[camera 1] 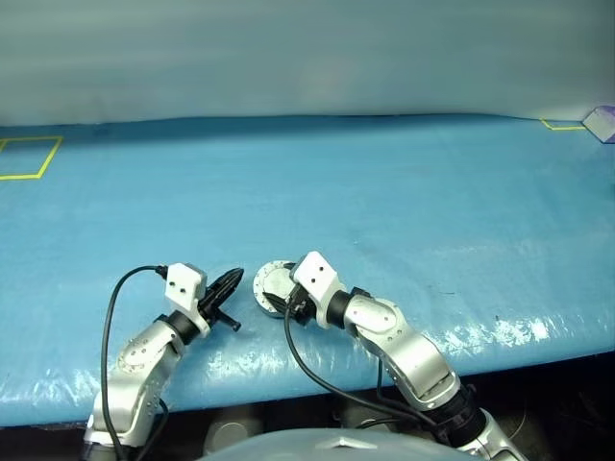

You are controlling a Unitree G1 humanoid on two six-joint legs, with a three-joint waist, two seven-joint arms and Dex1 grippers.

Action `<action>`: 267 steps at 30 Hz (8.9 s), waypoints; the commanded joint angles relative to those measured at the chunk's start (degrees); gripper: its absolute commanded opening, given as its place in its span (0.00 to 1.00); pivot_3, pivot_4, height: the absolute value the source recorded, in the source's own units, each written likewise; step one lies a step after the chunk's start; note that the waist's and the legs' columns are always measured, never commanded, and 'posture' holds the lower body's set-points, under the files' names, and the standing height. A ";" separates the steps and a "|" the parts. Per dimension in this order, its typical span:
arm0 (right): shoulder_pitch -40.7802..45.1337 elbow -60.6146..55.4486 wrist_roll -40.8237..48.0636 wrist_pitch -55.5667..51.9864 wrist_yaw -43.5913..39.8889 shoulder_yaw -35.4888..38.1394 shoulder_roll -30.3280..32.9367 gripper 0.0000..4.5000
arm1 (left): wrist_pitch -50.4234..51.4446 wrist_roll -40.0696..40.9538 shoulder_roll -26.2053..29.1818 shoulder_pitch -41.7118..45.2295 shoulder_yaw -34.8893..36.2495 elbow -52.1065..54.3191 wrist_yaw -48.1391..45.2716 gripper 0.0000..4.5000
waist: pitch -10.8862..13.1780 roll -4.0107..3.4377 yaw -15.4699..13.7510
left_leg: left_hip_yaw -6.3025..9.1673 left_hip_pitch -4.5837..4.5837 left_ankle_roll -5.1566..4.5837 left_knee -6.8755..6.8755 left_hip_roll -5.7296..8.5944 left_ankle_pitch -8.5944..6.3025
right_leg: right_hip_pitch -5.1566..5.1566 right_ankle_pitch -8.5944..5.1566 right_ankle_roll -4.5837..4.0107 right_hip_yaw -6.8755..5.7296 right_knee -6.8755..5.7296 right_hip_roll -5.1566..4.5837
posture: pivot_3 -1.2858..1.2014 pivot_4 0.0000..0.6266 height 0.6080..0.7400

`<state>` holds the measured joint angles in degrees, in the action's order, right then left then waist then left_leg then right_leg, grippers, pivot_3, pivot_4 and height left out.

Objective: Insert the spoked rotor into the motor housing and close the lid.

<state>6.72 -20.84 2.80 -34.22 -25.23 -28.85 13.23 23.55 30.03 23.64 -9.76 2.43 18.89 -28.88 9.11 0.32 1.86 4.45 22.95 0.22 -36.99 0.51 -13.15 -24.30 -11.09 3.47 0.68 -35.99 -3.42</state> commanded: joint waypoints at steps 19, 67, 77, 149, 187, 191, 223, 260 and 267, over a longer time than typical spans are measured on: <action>-1.56 1.67 -0.34 -2.64 0.86 -0.05 -0.16 0.68 | 23.14 6.19 9.01 17.36 -6.64 -2.00 -7.82 0.00 | -0.02 0.12 0.08 | -0.01 -0.23 0.05 0.04 0.11 -0.02 | 0.51 -0.03 -0.07 0.02 0.04 0.06 | 0.52 0.24 1.00; -18.80 -14.01 46.72 -21.80 12.51 29.78 -9.08 0.99 | 17.16 -2.89 7.88 19.19 -10.90 -5.44 -17.11 0.00 | 0.03 0.08 -0.89 | 0.03 -0.02 -0.02 0.07 -0.01 -0.15 | 0.39 -0.11 -0.08 0.04 0.13 -0.06 | 0.52 0.24 1.00; -16.46 -10.09 55.07 -28.44 19.14 29.97 -12.67 0.99 | 16.59 -3.11 7.78 18.31 -10.44 -5.10 -16.84 0.00 | 0.06 0.04 -0.67 | 0.00 -0.01 -0.03 0.08 0.00 -0.16 | 0.38 -0.12 -0.09 0.03 0.14 -0.04 | 0.52 0.24 1.00; -5.64 -1.89 90.76 -12.13 37.27 29.99 -13.70 0.27 | 25.83 66.62 -26.20 -1.58 11.08 -3.39 21.65 1.00 | 0.18 -0.06 0.14 | -0.04 0.65 -0.11 -0.27 0.20 -0.18 | -0.13 -0.01 -0.03 0.13 0.06 0.17 | 0.52 0.24 1.00; -7.58 -4.08 93.53 -10.17 37.91 24.95 -9.96 0.27 | 21.59 67.96 -24.83 -2.53 5.60 -3.14 23.80 1.00 | 0.17 -0.07 0.03 | -0.05 0.66 -0.11 -0.30 0.19 -0.18 | -0.12 0.01 -0.07 0.19 0.06 0.21 | 0.52 0.24 1.00; -8.06 -4.23 93.53 -10.18 37.94 24.34 -9.72 0.27 | 21.49 67.18 -24.07 -1.23 5.51 -4.69 22.55 1.00 | 0.17 -0.07 0.06 | -0.05 0.65 -0.11 -0.31 0.19 -0.17 | -0.12 0.01 -0.07 0.19 0.05 0.22 | 0.52 0.24 1.00; -11.37 -11.57 34.80 5.62 14.69 10.32 10.94 1.00 | 8.76 48.93 -18.79 29.50 15.43 -28.68 27.32 0.54 | 0.10 0.06 -1.11 | -0.02 0.64 -0.08 -0.59 0.26 -0.14 | 0.05 0.16 0.04 0.21 0.03 0.32 | 0.52 0.24 1.00; -18.60 -1.57 13.84 19.19 6.14 13.41 -0.68 1.00 | 22.72 32.35 -11.79 6.74 23.82 -3.77 25.91 0.99 | 0.02 0.40 0.17 | -0.18 -0.56 -0.04 -0.19 0.02 -0.16 | 0.79 0.07 -0.09 0.39 -0.01 0.22 | 0.52 0.24 1.00; -17.48 -0.15 12.77 21.29 7.31 16.59 -2.81 1.00 | 2.70 7.72 -8.27 -7.00 13.43 10.28 18.38 0.99 | 0.05 0.41 -0.62 | -0.20 -0.39 0.05 -0.20 -0.04 -0.21 | 0.48 0.06 -0.09 0.35 0.08 0.02 | 0.52 0.24 1.00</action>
<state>-11.25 -20.57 16.73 -15.12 -18.44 -13.10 10.68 32.97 43.69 15.10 -16.03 18.04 25.73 -8.19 9.15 0.72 1.24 4.21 22.59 0.28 -37.18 0.48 -13.38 -23.83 -11.03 3.38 1.03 -35.88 -3.43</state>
